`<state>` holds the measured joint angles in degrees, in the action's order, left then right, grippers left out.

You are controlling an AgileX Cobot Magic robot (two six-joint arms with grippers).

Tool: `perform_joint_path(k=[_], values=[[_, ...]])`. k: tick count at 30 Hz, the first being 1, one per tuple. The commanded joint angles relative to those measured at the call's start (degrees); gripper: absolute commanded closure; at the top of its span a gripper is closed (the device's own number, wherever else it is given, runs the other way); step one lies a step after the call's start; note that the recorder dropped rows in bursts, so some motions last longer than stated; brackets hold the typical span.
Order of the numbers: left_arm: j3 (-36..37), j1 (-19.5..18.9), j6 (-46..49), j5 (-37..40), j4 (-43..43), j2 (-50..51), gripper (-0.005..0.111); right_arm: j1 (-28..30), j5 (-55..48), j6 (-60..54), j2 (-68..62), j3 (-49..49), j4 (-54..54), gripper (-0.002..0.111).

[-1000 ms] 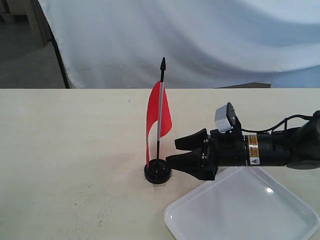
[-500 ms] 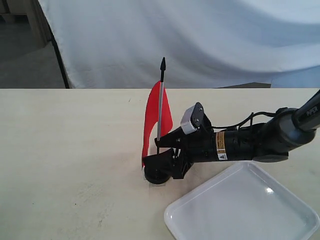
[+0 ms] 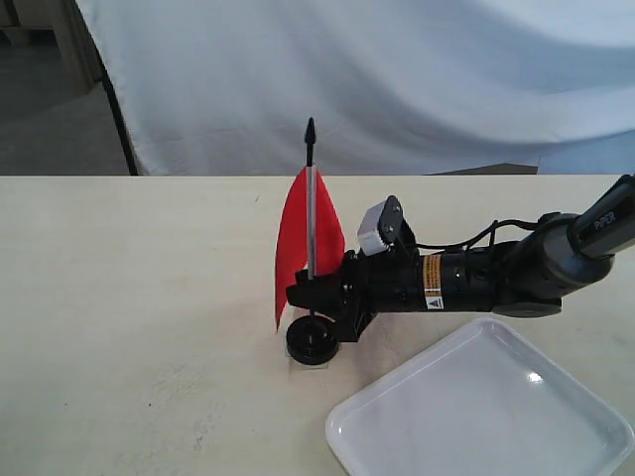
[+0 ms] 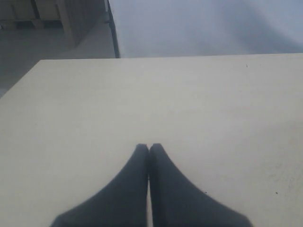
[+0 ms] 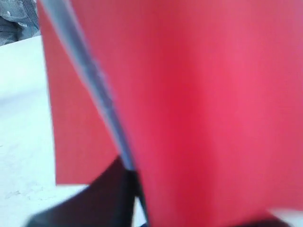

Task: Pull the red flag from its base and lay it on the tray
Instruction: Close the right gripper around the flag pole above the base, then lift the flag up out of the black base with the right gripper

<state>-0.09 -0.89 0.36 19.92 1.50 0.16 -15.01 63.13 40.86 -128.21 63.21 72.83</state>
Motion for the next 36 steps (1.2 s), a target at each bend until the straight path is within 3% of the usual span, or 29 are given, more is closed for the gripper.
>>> perform_joint_path(k=[1,13,17,23,26,28,36], values=[[0.09,0.23,-0.36,-0.26,0.25,-0.16,0.107,0.04,1.76,-0.16,0.01,0.08,0.85,0.109],[0.09,0.23,-0.36,-0.26,0.25,-0.16,0.107,0.59,0.78,0.57,5.31,-0.24,0.18,0.109],[0.09,0.23,-0.36,-0.26,0.25,-0.16,0.107,0.66,-7.77,4.81,11.56,-0.24,0.86,0.109],[0.09,0.23,-0.36,-0.26,0.25,-0.16,0.107,0.93,-18.40,7.99,21.21,-0.24,13.24,0.109],[0.09,0.23,-0.36,-0.26,0.25,-0.16,0.107,0.93,-23.73,11.29,25.66,-0.24,26.65,0.109],[0.09,0.23,-0.36,-0.26,0.25,-0.16,0.107,1.28,-28.75,16.27,28.77,-1.18,27.12,0.109],[0.09,0.23,-0.36,-0.26,0.25,-0.16,0.107,9.34,-32.19,12.89,37.83,-8.12,27.12,0.109]])
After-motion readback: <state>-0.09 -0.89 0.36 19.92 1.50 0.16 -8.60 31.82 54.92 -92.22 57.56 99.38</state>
